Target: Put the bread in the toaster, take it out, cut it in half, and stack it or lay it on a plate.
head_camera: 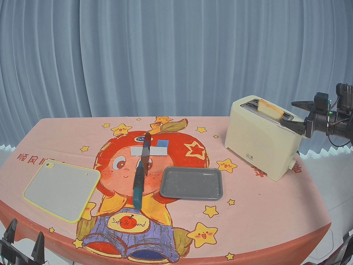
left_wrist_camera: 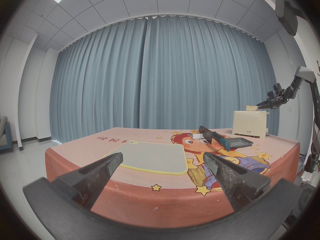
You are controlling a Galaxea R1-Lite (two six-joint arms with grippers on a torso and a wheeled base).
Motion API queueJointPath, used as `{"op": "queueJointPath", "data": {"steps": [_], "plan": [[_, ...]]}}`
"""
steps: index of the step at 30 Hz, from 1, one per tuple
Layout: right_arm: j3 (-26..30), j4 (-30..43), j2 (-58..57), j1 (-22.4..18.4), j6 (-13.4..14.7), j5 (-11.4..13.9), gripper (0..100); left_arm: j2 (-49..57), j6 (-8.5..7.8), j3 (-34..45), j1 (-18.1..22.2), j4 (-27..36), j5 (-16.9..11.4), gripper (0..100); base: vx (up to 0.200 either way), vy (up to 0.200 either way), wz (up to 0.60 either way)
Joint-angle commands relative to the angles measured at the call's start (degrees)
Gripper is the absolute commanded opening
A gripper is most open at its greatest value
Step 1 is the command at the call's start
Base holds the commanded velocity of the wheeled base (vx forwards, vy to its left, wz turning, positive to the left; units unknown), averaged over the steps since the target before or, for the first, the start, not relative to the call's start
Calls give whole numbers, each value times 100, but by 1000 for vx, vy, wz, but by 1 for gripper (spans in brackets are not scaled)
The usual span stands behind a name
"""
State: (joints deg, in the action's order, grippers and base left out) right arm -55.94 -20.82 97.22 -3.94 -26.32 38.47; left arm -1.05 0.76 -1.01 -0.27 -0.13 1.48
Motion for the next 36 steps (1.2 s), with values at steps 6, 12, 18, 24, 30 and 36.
{"op": "queueJointPath", "data": {"steps": [6, 12, 18, 24, 30, 36], "plan": [[13, 43, -423, -2, 145, -288, 100, -9, 4, 101, 0, -4, 2, 100, 0, 0, 0], [75, 43, -951, 192, 1375, -938, 100, -9, 4, 101, 0, -4, 2, 100, 0, 0, 0], [400, 52, -1469, 288, 2307, -1272, 100, -9, 4, 101, 0, -4, 2, 100, 0, 0, 0], [1261, 34, -2049, 306, 2922, -1272, 100, -9, 4, 101, 0, -4, 2, 100, 0, 0, 0], [1657, 43, -2559, 701, 3687, -1272, 100, -9, 4, 101, 0, -4, 2, 100, 0, 0, 0], [2123, -62, -2682, 947, 4205, -1246, 100, -9, 4, 101, 0, -4, 2, 100, 0, 0, 0]]}}
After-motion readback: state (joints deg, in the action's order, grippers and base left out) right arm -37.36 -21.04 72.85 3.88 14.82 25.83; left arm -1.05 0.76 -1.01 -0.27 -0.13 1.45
